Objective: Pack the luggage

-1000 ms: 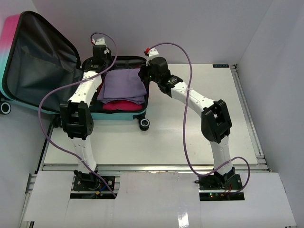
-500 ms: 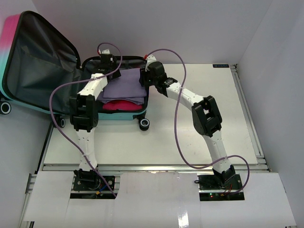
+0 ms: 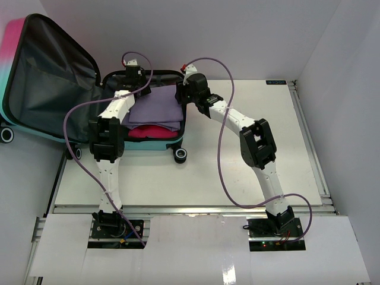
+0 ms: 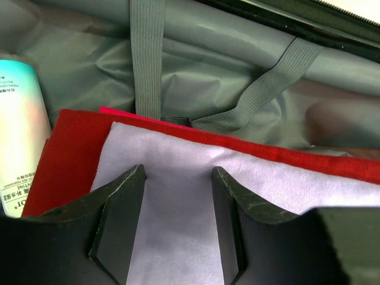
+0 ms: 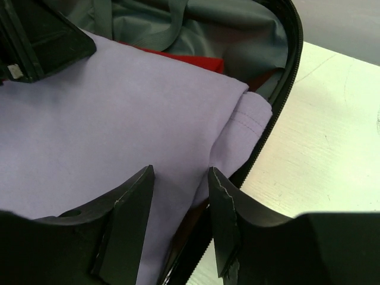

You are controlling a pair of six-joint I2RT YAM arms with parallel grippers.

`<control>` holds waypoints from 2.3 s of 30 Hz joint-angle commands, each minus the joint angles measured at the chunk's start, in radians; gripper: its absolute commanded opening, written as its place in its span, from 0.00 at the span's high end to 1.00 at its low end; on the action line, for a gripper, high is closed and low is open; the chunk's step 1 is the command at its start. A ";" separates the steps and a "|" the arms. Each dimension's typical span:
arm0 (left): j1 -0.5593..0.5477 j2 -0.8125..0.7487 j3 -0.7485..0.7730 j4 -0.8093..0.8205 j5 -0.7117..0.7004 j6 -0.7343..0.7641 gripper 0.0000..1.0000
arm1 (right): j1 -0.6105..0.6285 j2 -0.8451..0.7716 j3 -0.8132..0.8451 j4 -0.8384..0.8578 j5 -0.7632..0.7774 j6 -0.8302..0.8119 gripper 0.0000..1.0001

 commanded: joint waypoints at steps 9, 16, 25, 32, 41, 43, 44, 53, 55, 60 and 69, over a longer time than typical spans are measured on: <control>0.026 0.006 0.065 -0.045 -0.082 0.000 0.43 | -0.015 0.084 0.132 0.035 -0.029 -0.019 0.55; 0.040 0.013 0.042 -0.054 -0.157 -0.020 0.46 | -0.015 0.173 0.207 0.057 -0.072 0.013 0.51; 0.054 -0.007 0.011 -0.039 -0.140 -0.025 0.46 | -0.015 0.190 0.220 0.100 -0.140 0.012 0.47; 0.054 -0.035 -0.008 0.014 0.052 0.002 0.43 | -0.018 0.038 0.095 0.097 -0.067 -0.037 0.44; 0.054 -0.007 0.018 0.009 0.133 0.005 0.84 | -0.019 -0.174 -0.145 0.177 -0.046 -0.070 0.41; 0.055 -0.011 0.017 -0.006 0.101 -0.005 1.00 | -0.020 -0.206 -0.179 0.183 -0.043 -0.074 0.40; 0.054 -0.015 0.014 -0.009 0.075 -0.009 1.00 | -0.020 -0.218 -0.193 0.188 -0.030 -0.076 0.40; 0.055 -0.060 -0.039 -0.019 -0.165 -0.019 1.00 | -0.018 -0.328 -0.324 0.237 0.016 -0.076 0.40; 0.055 -0.064 -0.050 -0.015 -0.186 -0.023 1.00 | -0.020 -0.335 -0.334 0.237 0.023 -0.077 0.39; 0.055 -0.083 -0.102 0.018 -0.257 -0.046 1.00 | -0.020 -0.334 -0.349 0.235 0.026 -0.080 0.39; 0.055 -0.136 -0.229 0.143 -0.247 -0.049 0.98 | -0.021 -0.339 -0.365 0.235 0.036 -0.097 0.39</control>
